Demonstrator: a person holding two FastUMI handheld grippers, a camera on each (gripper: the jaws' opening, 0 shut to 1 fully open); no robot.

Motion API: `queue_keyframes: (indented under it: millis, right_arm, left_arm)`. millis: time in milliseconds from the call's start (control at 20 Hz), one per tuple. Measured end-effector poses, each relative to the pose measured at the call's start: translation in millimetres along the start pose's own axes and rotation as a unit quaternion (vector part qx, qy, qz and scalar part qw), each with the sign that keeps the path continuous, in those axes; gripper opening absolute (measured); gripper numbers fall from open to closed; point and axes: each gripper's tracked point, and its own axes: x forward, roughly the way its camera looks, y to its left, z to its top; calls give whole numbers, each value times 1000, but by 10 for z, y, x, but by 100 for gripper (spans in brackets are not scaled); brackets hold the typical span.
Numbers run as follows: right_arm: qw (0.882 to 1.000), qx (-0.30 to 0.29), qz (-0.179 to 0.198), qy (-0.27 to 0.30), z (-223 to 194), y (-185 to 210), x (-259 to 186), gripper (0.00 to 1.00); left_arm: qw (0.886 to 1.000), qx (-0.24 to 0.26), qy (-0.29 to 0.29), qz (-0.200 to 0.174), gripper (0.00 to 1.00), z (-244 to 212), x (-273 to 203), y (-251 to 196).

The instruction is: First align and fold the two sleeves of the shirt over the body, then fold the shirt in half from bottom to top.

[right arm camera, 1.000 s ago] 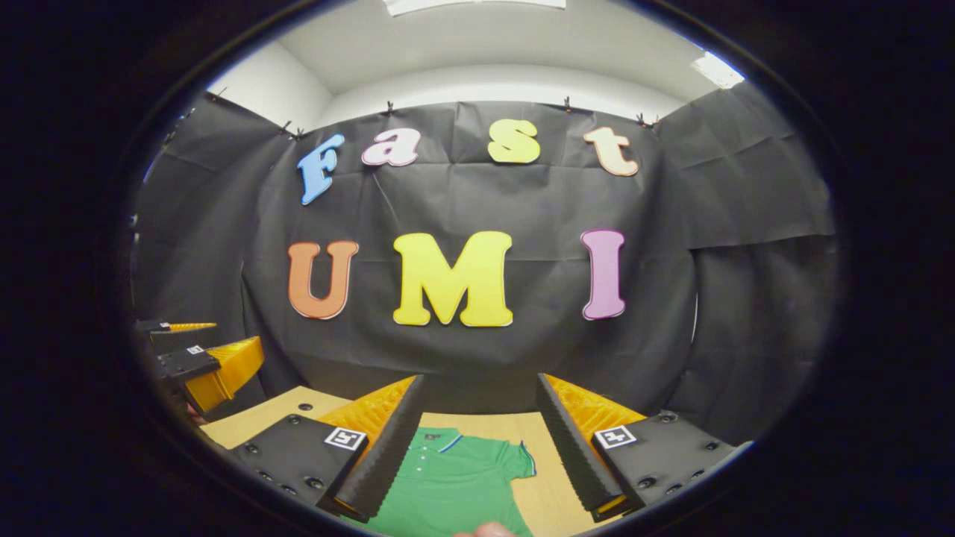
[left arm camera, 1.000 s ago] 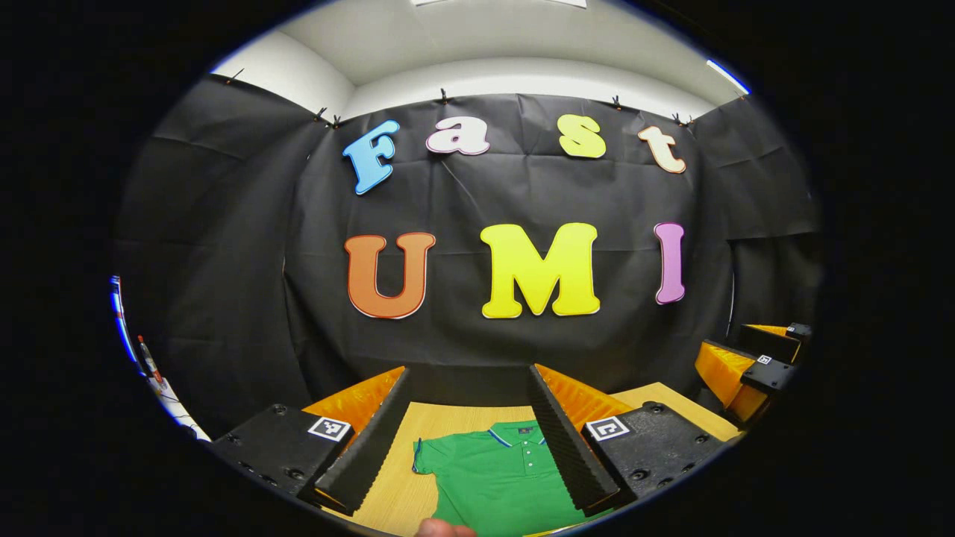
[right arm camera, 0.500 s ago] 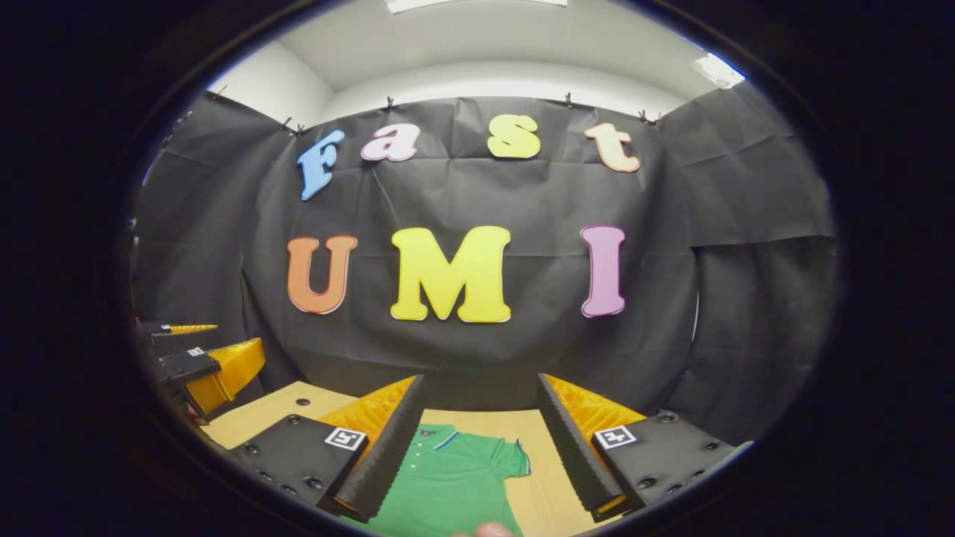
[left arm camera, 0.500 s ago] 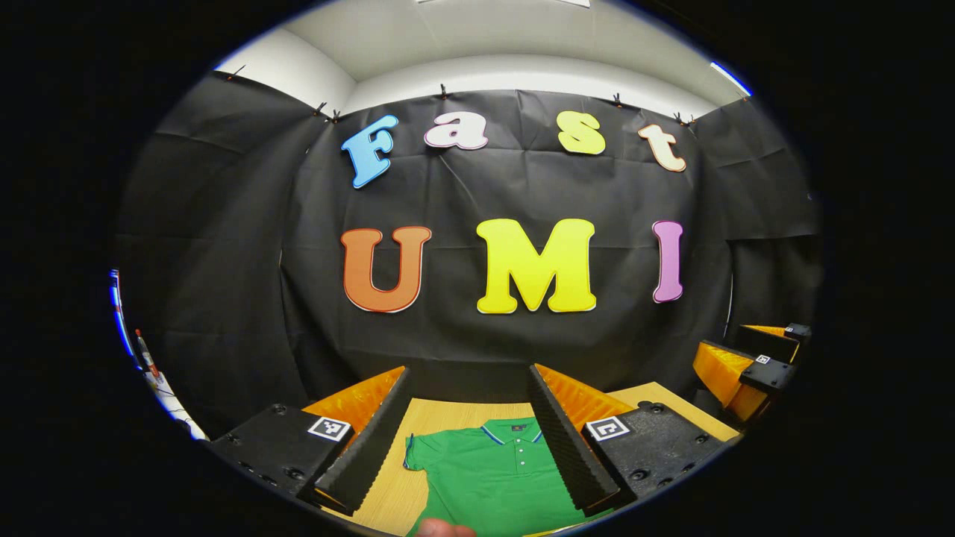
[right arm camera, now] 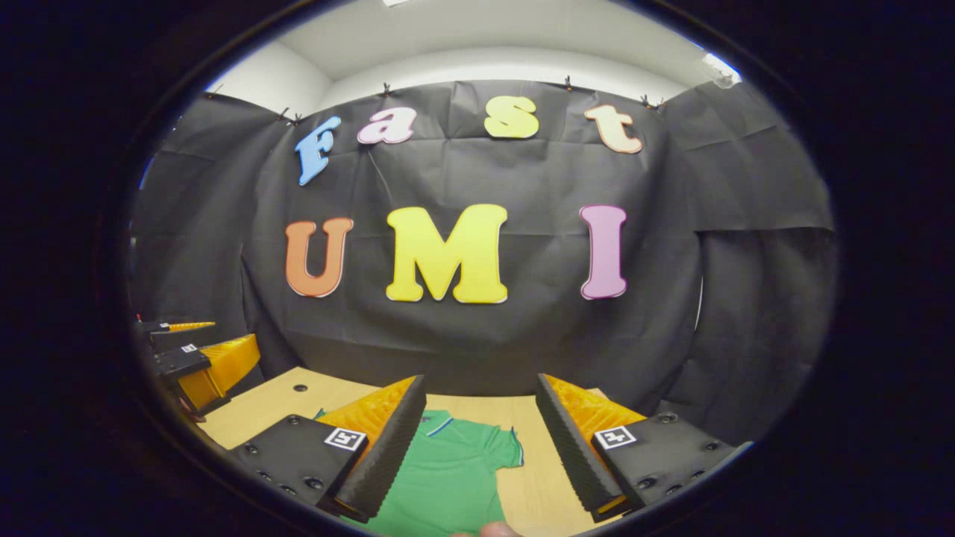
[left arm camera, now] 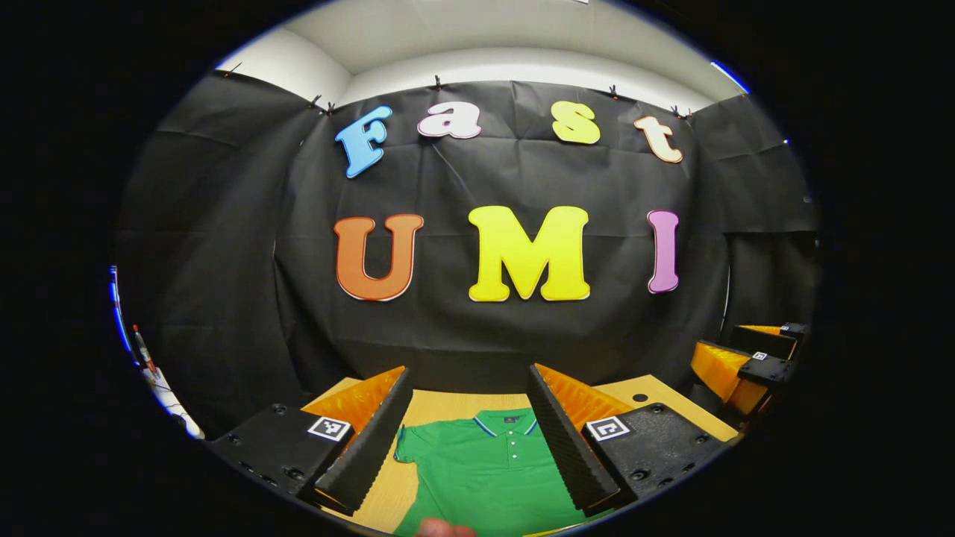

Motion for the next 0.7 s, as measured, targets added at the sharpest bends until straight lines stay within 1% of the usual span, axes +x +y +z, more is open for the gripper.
queue_keyframes:
  millis: [50,100,250,300,400,450,500,550,600,650,700]
  right_arm:
    - [1000,-1,0,13,-88,-41,48,95]
    - [1000,0,0,24,-149,-77,98,92]
    - [998,-5,-2,56,-389,-221,281,92]
    - [998,-6,-2,70,-469,-273,362,95]
    - [994,-5,5,105,-689,-365,557,95]
    - [992,-1,9,129,-822,-412,664,93]
    - [988,7,13,153,-933,-458,773,95]
    - [984,19,16,179,-1065,-520,882,93]
    - [978,34,14,206,-1183,-567,1001,93]
    - [970,53,10,239,-1329,-610,1112,95]
    - [959,73,6,275,-1487,-651,1212,93]
  left_arm:
    - [1000,0,2,0,99,-33,8,-16]
    - [1000,1,6,0,99,-70,12,-16]
    - [1000,3,23,6,99,-210,41,-7]
    - [1000,2,30,7,99,-278,56,-9]
    - [999,3,44,15,99,-384,83,27]
    - [999,3,51,18,99,-429,113,42]
    - [998,3,55,22,99,-461,131,56]
    - [998,3,60,26,99,-475,153,69]
    - [998,3,62,30,99,-495,169,77]
    - [998,2,63,32,99,-510,202,79]
    - [997,1,64,34,99,-517,237,72]
